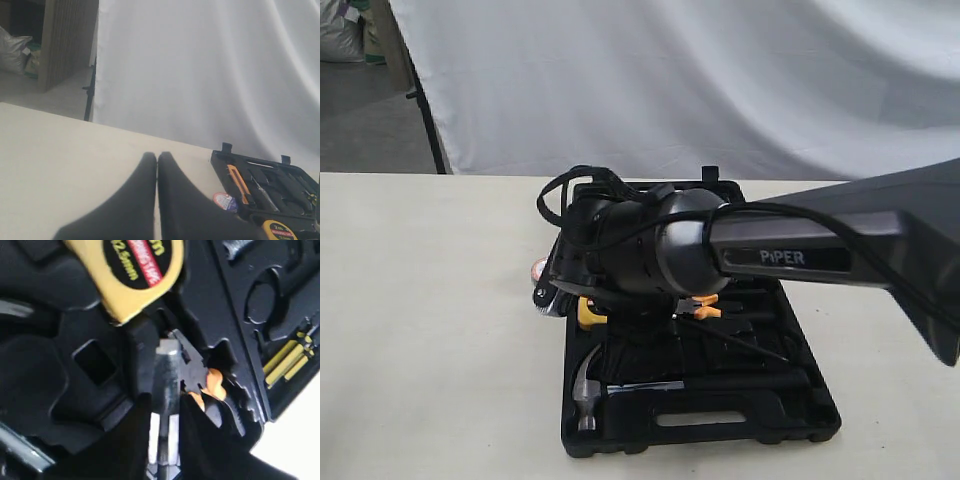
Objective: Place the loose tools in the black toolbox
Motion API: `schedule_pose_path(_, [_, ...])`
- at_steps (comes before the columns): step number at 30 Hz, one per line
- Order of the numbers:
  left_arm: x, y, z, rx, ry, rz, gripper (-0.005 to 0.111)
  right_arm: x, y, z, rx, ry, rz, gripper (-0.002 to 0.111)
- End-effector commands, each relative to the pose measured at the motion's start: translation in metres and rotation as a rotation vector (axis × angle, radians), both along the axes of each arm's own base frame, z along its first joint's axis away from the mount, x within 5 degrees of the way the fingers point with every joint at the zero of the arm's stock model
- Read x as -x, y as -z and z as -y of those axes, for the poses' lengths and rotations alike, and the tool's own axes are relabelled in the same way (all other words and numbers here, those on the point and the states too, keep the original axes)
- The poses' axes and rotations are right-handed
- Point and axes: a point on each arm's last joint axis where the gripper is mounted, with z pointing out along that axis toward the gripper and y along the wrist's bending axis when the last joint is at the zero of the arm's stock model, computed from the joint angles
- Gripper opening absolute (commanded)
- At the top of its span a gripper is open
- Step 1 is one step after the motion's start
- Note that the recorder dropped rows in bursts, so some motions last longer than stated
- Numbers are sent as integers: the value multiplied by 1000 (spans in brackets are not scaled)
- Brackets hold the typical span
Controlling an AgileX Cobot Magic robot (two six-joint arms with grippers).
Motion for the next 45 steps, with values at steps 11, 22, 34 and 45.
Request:
schedule_pose_path(11, [1,-2,-1,-2,-26,13,1,9,14,7,-14,30,-64,5])
schedule_pose_path(22, [1,-2,-1,-2,-26,13,1,8,7,12,42,103,-55,75])
schedule_pose_path(34, [1,-2,-1,-2,-26,13,1,-13,-62,19,-107,97,-19,59])
schedule_pose_path(45, [1,-2,-1,-2,-26,13,1,-70,-42,99,-409,238,-592,0])
